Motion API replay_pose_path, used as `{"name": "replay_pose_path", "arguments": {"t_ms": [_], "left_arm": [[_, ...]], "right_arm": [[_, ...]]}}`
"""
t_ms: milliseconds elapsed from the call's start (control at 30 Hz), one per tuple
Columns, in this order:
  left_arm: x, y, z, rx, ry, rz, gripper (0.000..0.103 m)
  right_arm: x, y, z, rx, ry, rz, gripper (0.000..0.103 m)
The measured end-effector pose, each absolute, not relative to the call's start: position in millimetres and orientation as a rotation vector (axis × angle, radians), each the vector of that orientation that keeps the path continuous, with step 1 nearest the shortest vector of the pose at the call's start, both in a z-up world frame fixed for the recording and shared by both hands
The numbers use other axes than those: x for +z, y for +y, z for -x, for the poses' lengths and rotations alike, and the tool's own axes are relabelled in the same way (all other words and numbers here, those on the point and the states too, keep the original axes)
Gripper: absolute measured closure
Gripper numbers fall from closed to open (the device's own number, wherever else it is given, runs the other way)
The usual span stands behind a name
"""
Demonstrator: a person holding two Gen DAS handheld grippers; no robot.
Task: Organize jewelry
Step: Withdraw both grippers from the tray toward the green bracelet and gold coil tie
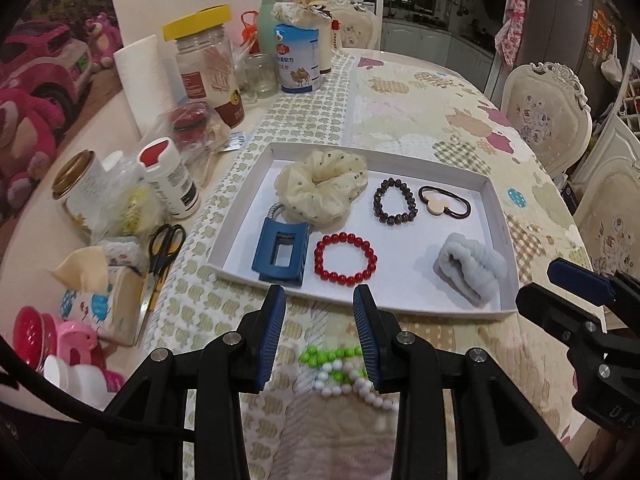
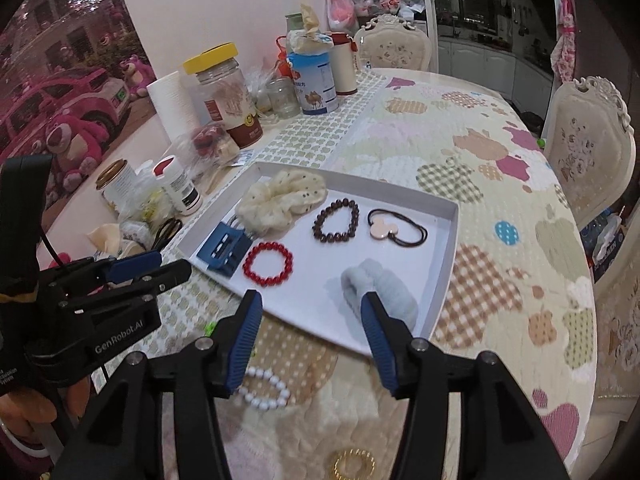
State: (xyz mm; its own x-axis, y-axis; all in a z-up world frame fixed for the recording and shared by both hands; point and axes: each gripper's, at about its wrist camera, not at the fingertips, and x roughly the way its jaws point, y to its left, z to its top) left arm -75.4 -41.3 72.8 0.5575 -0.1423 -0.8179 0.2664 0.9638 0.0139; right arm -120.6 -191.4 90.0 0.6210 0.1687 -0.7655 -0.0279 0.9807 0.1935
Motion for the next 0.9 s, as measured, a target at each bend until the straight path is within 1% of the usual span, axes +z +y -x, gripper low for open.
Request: {"name": "replay_pose_path", "arguments": {"t_ms": [567,733,900], "left_arm": [[82,-22,118,-0.209,0.925,-0.131,0.077],[79,-3,116,-0.214,0.963,-0.072,0.077],[64,17,104,-0.224,1.037,-0.016,0.077]], "right_arm": [[98,-174,164,0.155,0.889,-0.129,0.047],[97,-172,171,0.157,0.897,-0.119,0.047],[88,-175,176,0.156,0.920,-0.115,0.047]]}}
